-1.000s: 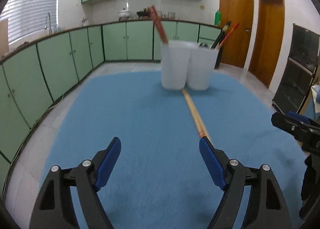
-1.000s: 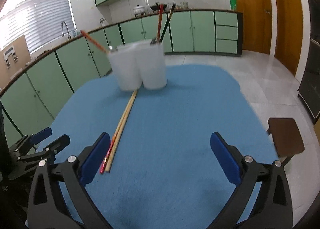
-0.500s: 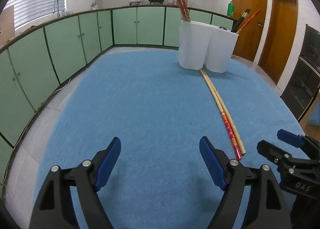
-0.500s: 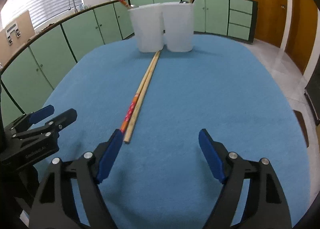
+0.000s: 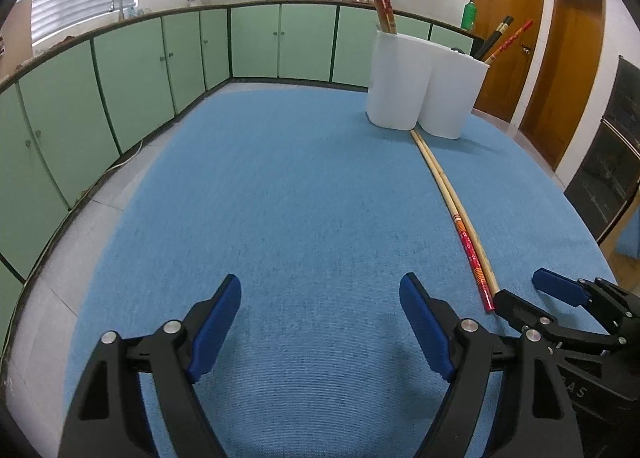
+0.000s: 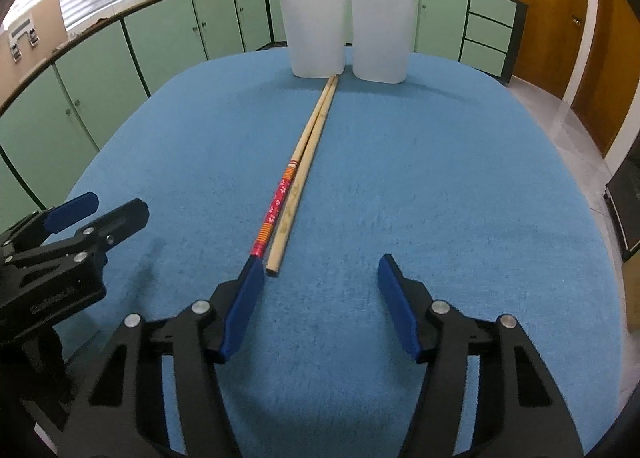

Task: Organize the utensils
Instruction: 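Move both tools back to the mat and grasp a wooden chopstick with the right tool, then grasp the red-patterned chopstick with the left tool while the right tool holds the wooden one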

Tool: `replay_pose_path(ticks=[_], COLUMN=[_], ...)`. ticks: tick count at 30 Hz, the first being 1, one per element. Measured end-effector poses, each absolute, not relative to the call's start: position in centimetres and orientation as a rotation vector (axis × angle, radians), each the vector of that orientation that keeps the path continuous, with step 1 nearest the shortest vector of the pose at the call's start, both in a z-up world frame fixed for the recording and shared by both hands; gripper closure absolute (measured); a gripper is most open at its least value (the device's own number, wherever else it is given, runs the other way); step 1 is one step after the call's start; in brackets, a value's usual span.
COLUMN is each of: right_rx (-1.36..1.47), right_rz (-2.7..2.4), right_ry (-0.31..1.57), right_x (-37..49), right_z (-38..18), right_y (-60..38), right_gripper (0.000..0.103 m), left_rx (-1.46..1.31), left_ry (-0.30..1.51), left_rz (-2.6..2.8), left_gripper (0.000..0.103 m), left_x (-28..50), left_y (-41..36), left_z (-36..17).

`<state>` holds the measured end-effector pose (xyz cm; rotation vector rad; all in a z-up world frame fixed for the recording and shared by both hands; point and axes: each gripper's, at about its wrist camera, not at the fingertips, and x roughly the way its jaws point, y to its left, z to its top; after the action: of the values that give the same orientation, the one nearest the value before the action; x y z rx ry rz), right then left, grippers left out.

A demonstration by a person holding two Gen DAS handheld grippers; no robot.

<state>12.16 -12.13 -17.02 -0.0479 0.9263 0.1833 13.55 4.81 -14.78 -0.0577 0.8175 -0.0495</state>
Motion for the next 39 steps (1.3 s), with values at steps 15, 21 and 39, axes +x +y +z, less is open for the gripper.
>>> replay_pose_path(ticks=[15,21,39], right_rx=[0.005,-0.024,0.023], right_rz=[0.196,0.180,0.098], right_ry=[0.915,0.927,0.907], right_x=[11.7,12.4,11.4], right_z=[-16.7,-16.9,-16.6], right_y=[-13.0,-12.3,-18.3], right_gripper=[0.057,0.073,0.097], left_rx=[-0.037,-0.033,-0.034], left_ry=[0.821,0.832,0.835], left_rz=[-0.046,-0.044,-0.140], left_gripper=[0.022,0.022,0.023], left_x=[13.7,13.9,13.0], left_y=[4.3,4.2,0.2], left_z=[-14.7,-14.9,-14.8])
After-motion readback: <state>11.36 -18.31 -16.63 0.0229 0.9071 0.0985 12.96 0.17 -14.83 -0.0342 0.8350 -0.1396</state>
